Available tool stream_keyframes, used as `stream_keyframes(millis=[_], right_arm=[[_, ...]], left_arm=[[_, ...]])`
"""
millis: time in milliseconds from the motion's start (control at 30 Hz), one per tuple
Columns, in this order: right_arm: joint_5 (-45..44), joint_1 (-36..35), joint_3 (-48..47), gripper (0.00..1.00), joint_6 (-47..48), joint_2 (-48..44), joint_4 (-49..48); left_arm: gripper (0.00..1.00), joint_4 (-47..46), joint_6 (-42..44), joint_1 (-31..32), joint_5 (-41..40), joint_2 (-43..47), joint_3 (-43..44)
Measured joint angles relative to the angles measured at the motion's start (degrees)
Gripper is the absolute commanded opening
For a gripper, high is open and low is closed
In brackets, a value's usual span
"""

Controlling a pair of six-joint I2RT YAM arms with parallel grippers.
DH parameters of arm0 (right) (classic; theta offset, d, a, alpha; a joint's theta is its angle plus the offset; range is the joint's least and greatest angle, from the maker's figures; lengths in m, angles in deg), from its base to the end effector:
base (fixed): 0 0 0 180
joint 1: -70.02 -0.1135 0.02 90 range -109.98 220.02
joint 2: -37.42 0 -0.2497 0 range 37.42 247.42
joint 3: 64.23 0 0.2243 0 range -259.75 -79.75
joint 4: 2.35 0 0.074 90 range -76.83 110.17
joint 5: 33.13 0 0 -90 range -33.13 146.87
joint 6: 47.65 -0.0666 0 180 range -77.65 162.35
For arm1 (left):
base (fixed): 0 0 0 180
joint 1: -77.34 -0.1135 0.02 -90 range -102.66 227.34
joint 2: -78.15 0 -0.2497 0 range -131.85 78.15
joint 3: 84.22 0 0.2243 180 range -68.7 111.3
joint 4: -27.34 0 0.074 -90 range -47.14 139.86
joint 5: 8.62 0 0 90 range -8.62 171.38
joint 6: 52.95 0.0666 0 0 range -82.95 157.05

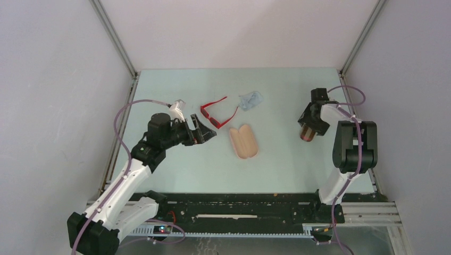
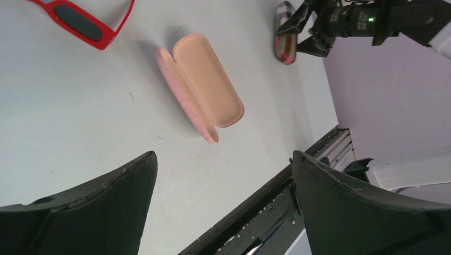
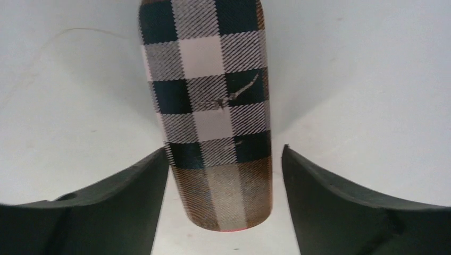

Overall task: Organize the sunglasses
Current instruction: Move the sunglasses case at the center of the board.

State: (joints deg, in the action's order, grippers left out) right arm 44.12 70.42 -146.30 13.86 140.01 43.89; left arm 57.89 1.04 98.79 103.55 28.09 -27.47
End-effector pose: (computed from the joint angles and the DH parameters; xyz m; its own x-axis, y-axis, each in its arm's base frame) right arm 0.3392 -0.0171 0.1509 -0.7628 0.4706 -0.4435 0.5208 0.8536 0.0100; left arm 0.1831 -0.0989 0.2762 -0.6925 -0.3129 -0.6500 0.3124 0.6821 -0.6612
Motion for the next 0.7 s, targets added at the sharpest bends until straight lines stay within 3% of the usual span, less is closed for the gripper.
stream_keyframes(millis=[167, 467, 700], right_arm=[[-0.9, 2.0, 1.0, 1.0, -0.5, -0.6, 1.2], [-2.8, -9.0, -0.5, 1.0, -1.4, -13.6, 1.2], [-0.2, -21.8, -14.9, 0.67, -0.2, -3.0, -0.7]], left_arm=[[1.0, 1.0, 0.0, 0.0, -0.4, -2.3, 0.0], [0.99, 2.5, -0.2, -0.1, -3.0, -7.7, 0.7], [0.97, 4.7, -1.3, -0.1, -4.1, -18.3, 8.6]])
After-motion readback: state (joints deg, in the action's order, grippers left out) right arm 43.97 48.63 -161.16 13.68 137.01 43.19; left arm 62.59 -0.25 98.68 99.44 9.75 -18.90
